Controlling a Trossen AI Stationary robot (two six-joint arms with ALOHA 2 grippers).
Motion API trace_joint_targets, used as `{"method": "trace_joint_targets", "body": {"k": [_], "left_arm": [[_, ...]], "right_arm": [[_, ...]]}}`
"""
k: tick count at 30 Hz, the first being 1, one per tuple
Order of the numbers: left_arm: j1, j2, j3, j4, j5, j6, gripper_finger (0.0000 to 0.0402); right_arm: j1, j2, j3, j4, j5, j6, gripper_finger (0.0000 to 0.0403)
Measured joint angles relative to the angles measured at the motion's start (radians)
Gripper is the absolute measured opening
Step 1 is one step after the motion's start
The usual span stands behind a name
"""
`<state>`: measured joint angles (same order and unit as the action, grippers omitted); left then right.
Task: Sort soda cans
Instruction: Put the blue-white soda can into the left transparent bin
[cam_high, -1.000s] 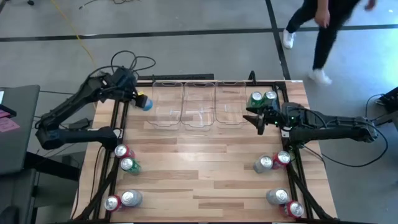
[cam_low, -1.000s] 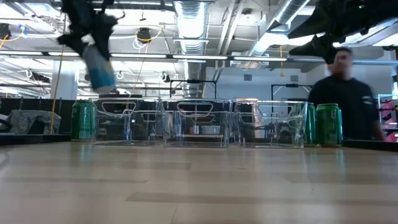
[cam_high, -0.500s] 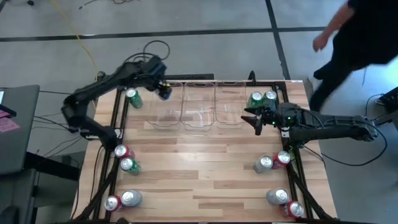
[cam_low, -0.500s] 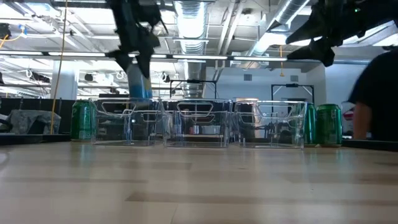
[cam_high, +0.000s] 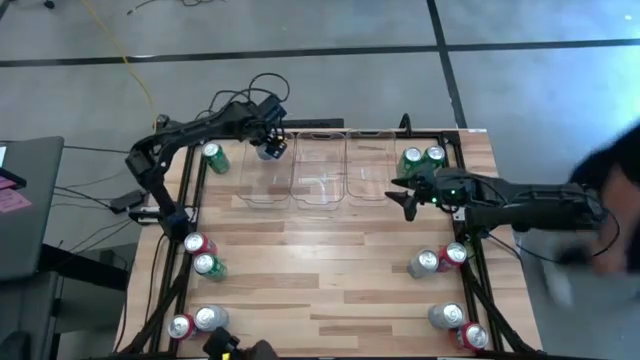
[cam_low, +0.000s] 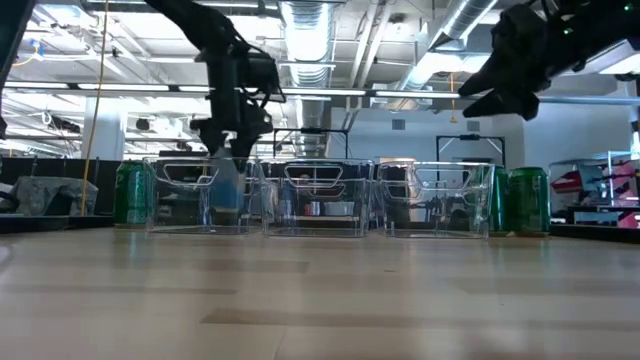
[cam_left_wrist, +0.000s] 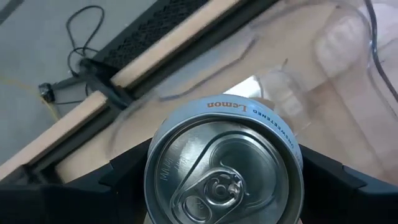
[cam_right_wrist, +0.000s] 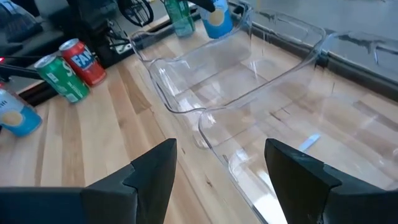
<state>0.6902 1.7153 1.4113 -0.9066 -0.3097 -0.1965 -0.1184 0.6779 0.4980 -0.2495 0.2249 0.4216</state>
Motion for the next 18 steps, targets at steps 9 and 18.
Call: {"method": "trace_joint_targets", "body": {"k": [9,18], "left_arm": [[0.035,0.004,-0.079,0.041,0.026,0.008,0.0295],[0.041,0.003,-0.110,0.068,0.027,0.013,0.0387]], "right_arm": [[0.000,0.017,0.000,0.012,0.000,0.008,0.0265],[0.000,0.017,0.000,0.044,0.000,0.007,0.0265]]}}
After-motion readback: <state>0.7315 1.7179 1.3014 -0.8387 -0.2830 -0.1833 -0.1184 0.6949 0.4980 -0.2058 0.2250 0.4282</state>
